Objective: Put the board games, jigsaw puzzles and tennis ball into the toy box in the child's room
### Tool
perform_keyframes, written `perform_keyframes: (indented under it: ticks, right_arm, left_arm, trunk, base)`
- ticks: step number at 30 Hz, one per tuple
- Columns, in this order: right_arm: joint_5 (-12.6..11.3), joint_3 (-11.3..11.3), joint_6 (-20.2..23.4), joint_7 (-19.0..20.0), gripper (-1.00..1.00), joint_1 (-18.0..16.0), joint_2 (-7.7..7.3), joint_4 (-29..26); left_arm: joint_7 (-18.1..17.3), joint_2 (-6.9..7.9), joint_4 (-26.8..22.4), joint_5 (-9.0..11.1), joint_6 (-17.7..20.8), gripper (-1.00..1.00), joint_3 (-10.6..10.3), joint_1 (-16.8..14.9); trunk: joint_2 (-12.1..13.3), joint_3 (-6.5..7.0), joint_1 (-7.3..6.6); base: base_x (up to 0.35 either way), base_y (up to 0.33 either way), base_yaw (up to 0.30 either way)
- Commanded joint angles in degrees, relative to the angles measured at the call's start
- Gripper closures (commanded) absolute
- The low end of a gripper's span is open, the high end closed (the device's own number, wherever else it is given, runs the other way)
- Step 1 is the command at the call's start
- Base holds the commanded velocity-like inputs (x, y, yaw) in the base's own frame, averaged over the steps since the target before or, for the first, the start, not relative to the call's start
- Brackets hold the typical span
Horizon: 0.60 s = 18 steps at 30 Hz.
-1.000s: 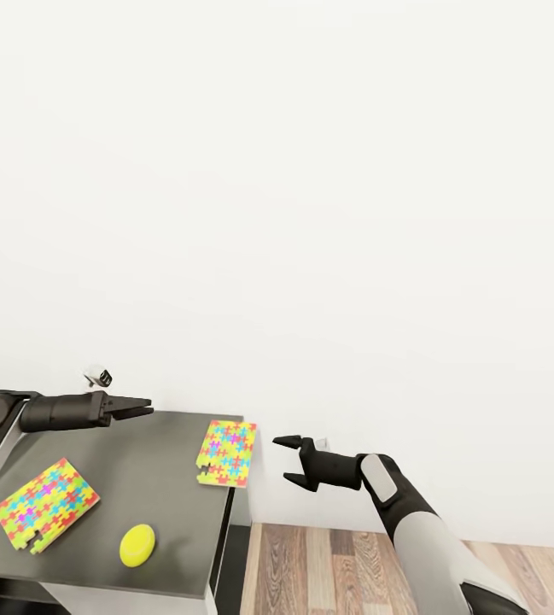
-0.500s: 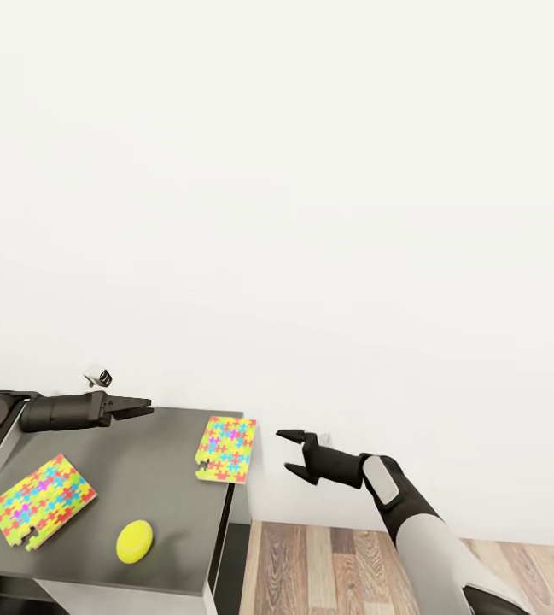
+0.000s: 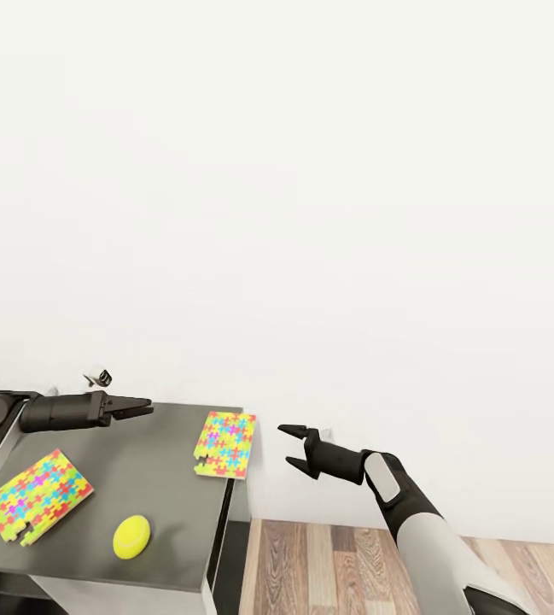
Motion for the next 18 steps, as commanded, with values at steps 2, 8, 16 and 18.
perform_keyframes:
  ticks: [2, 8, 16, 18]
  right_arm:
    - [0.3, -0.4, 0.1, 0.2, -1.00, -0.1, 0.07, 0.0]
    - [0.3, -0.3, -1.3, 0.5, -1.00, -0.1, 0.07, 0.0]
    - [0.3, 3.9, -4.5, 0.5, -1.00, -0.1, 0.09, -0.1]
    - [0.3, 5.3, -5.3, 0.6, -1.00, -0.1, 0.08, 0.0]
  left_arm:
    - [-0.2, 0.10, -0.2, 0.0, 0.6, -1.00, 0.1, 0.0]
    - [-0.2, 0.91, -5.9, 0.9, 1.0, -1.00, 0.1, 0.5]
    - [-0.2, 1.94, -16.2, 3.4, 1.1, -1.00, 1.7, 1.2]
    - [-0.2, 2.11, -16.7, 3.8, 1.1, -1.00, 1.9, 1.5]
  trunk:
    - [-0.9, -0.43, 0.45]
    - [-3.3, -1.50, 1.76]
    - [-6.5, -2.94, 3.52]
    - [-6.5, -2.94, 3.52]
  base:
    - [0.000, 0.000, 0.000]
    - [0.000, 0.000, 0.000]
    - [0.000, 0.000, 0.000]
    - [0.000, 0.000, 0.000]
